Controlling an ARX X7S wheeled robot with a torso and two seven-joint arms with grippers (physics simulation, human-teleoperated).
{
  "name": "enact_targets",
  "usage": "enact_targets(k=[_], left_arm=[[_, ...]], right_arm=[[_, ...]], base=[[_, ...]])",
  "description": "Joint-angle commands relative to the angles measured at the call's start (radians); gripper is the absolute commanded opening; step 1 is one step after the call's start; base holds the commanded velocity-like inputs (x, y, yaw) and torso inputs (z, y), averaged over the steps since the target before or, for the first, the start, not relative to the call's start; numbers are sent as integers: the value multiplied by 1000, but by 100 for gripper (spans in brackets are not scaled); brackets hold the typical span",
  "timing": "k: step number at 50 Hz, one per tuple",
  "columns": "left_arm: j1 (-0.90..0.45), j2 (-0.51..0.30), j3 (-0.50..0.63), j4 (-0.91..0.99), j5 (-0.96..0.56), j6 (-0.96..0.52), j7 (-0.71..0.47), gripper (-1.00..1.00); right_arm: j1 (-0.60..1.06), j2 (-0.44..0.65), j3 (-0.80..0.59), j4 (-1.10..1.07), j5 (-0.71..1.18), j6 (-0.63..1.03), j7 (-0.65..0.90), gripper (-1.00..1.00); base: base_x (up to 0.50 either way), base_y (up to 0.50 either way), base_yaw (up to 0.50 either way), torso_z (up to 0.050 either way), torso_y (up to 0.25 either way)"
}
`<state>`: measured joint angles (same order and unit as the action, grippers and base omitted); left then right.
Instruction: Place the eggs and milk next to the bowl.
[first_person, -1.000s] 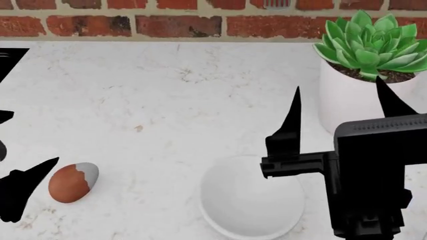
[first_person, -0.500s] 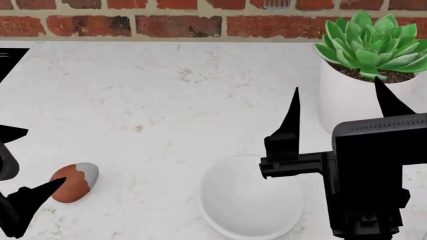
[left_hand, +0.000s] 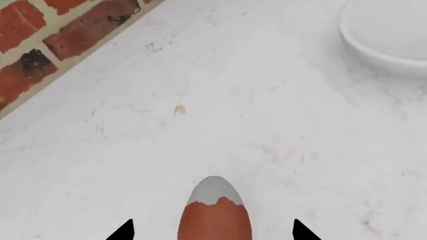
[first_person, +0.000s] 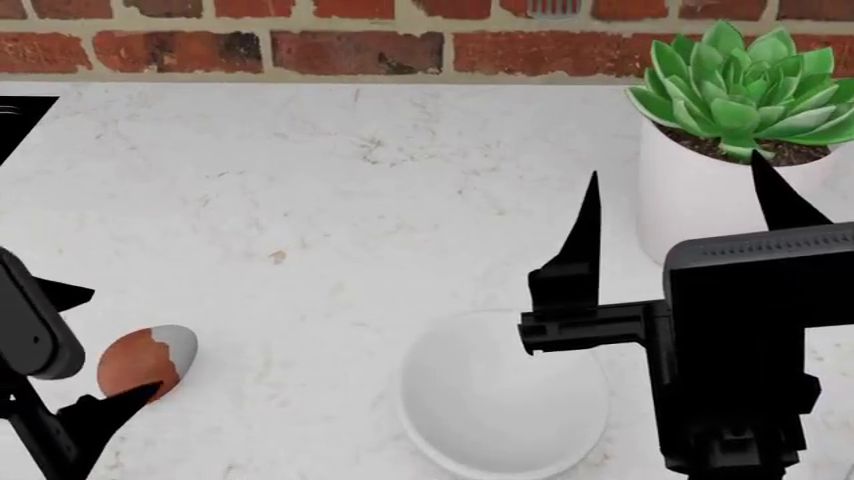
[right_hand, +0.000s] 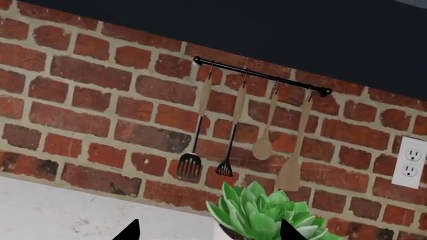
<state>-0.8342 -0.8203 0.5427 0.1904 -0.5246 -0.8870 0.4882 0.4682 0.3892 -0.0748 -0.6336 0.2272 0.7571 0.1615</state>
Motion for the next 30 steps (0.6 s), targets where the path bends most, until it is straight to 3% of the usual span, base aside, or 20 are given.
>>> enact_targets(k=[1,30], left_arm=[[2,62,22,-76,64,19,28,100],[8,118,82,-238,124,110,45,100]], right_arm=[[-9,-9,34,-15,-12,4,-19,100],[-14,-3,32,-13,-10,7,-6,100]], base=[[0,0,0,0,0],[0,0,0,0,0]])
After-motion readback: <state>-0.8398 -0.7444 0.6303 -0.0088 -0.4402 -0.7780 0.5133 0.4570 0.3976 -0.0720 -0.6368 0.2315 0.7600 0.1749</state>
